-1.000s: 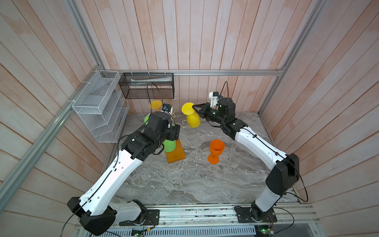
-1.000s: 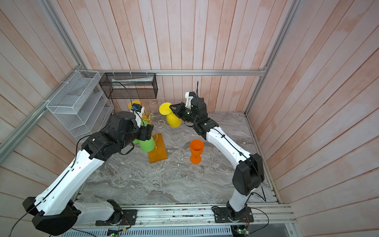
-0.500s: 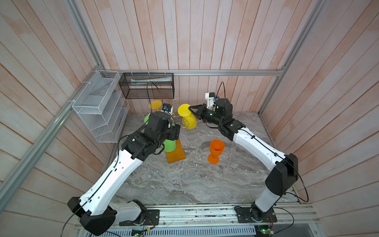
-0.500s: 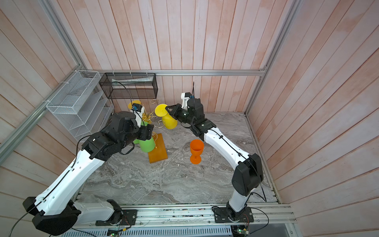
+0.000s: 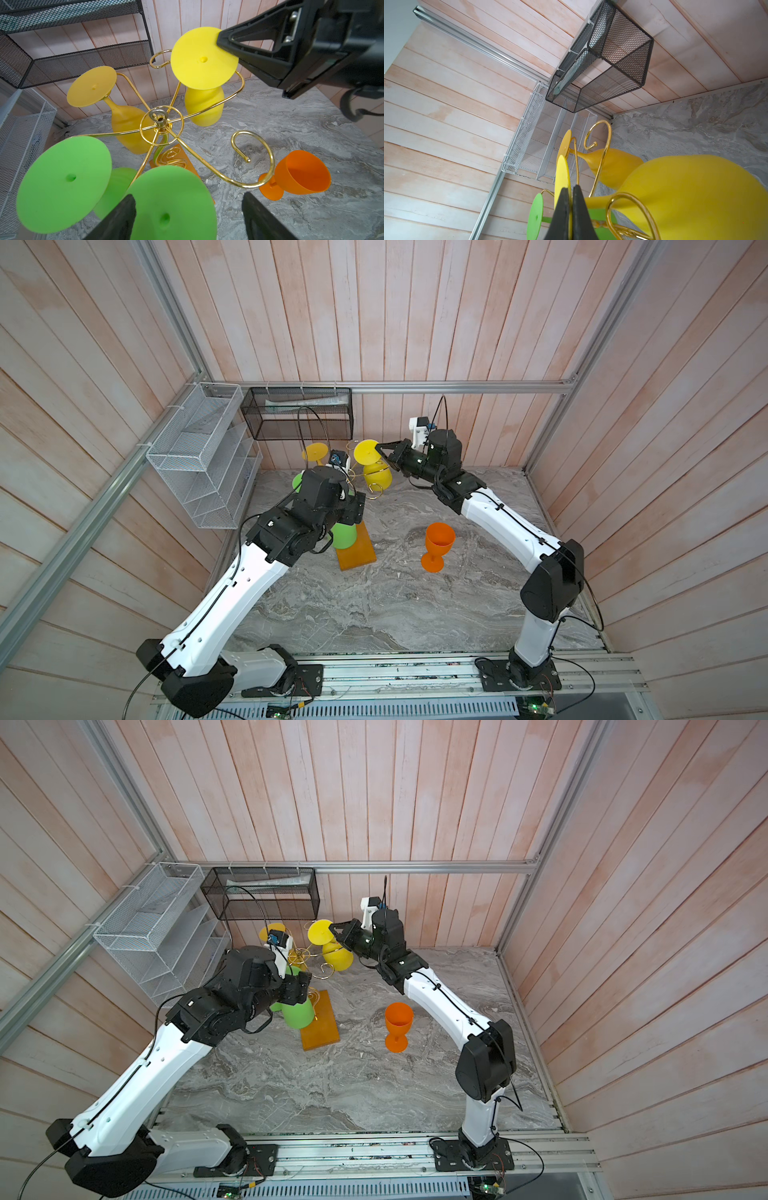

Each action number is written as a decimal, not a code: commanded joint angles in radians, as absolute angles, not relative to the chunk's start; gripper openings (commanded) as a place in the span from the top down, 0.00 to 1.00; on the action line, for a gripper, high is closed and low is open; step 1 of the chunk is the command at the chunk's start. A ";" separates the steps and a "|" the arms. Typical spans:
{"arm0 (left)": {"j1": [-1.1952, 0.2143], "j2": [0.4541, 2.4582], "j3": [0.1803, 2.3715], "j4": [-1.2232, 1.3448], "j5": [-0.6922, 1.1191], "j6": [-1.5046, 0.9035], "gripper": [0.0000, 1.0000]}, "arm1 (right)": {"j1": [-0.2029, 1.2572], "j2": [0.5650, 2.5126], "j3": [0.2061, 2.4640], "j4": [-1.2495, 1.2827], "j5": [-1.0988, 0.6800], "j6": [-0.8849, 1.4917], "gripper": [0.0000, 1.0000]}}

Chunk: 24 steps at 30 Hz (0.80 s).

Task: Take the wine glass off the wine glass rack
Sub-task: Pick up the wine glass from the wine glass rack.

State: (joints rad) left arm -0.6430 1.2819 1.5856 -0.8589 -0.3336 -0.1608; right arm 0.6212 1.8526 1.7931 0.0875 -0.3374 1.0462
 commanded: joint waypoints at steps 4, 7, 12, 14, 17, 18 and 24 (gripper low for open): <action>-0.638 1.262 1.573 -0.857 -0.328 -0.163 0.18 | 0.601 1.891 1.859 0.122 -0.325 1.047 1.00; -0.638 1.261 1.575 -0.862 -0.330 -0.163 0.18 | 0.587 1.900 1.870 0.130 -0.322 1.050 1.00; -0.637 1.262 1.577 -0.865 -0.330 -0.165 0.18 | 0.560 1.903 1.875 0.142 -0.317 1.054 1.00; -0.638 1.264 1.577 -0.866 -0.328 -0.166 0.18 | 0.546 1.898 1.872 0.144 -0.316 1.054 1.00; -0.638 1.263 1.578 -0.867 -0.325 -0.168 0.18 | 0.526 1.882 1.853 0.160 -0.316 1.057 1.00; -0.638 1.264 1.578 -0.867 -0.325 -0.169 0.18 | 0.518 1.876 1.844 0.166 -0.316 1.058 1.00; -0.638 1.264 1.582 -0.867 -0.318 -0.174 0.18 | 0.475 1.807 1.759 0.198 -0.308 1.055 1.00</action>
State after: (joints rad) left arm -0.6430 1.2800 1.5856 -0.8600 -0.3298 -0.1619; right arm 0.4904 1.8694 1.7901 0.1425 -0.3244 1.0523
